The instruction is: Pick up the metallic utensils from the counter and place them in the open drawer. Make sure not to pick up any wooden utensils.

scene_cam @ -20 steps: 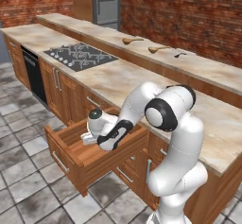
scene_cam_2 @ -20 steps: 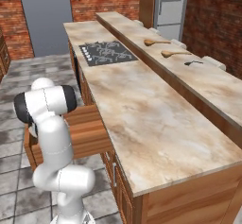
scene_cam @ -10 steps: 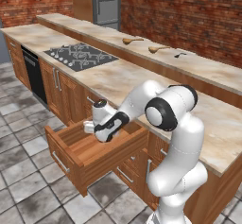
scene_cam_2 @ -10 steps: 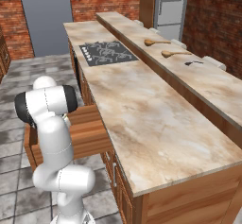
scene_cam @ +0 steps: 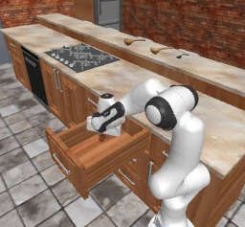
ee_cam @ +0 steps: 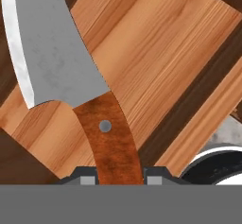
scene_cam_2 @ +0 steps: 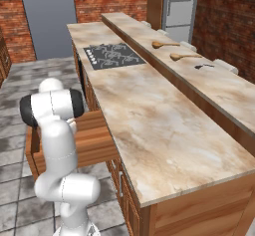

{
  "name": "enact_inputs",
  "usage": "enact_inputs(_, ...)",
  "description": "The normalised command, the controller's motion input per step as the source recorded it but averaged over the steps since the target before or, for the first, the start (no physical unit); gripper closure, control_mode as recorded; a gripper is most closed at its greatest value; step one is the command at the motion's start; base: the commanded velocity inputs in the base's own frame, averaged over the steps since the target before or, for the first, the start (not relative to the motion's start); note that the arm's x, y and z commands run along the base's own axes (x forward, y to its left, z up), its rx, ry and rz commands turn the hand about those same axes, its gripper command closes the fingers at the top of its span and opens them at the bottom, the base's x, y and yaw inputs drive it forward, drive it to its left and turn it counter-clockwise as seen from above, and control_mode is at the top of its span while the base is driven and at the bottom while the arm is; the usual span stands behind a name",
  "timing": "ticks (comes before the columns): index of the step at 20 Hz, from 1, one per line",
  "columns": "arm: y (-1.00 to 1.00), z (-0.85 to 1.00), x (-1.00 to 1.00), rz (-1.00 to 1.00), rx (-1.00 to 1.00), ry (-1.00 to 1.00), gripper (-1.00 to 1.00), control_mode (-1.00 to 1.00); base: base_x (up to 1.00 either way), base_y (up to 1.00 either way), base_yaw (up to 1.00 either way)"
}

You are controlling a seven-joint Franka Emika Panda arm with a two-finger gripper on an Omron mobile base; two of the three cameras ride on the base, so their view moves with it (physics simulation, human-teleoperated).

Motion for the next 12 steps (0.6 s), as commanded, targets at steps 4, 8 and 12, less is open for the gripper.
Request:
enact_inputs(4,0.00,-0.37,0.00,0.00,0.04,0.00,1.00,-1.00,0.00,0.00,0.00)
enact_inputs(8,0.07,-0.57,0.00,-0.01,0.00,0.00,1.00,-1.00,0.00,0.00,0.00)
enact_inputs(12,0.31,-0.54,0.03,-0.05,0.00,0.00,1.00,-1.00,0.00,0.00,0.00)
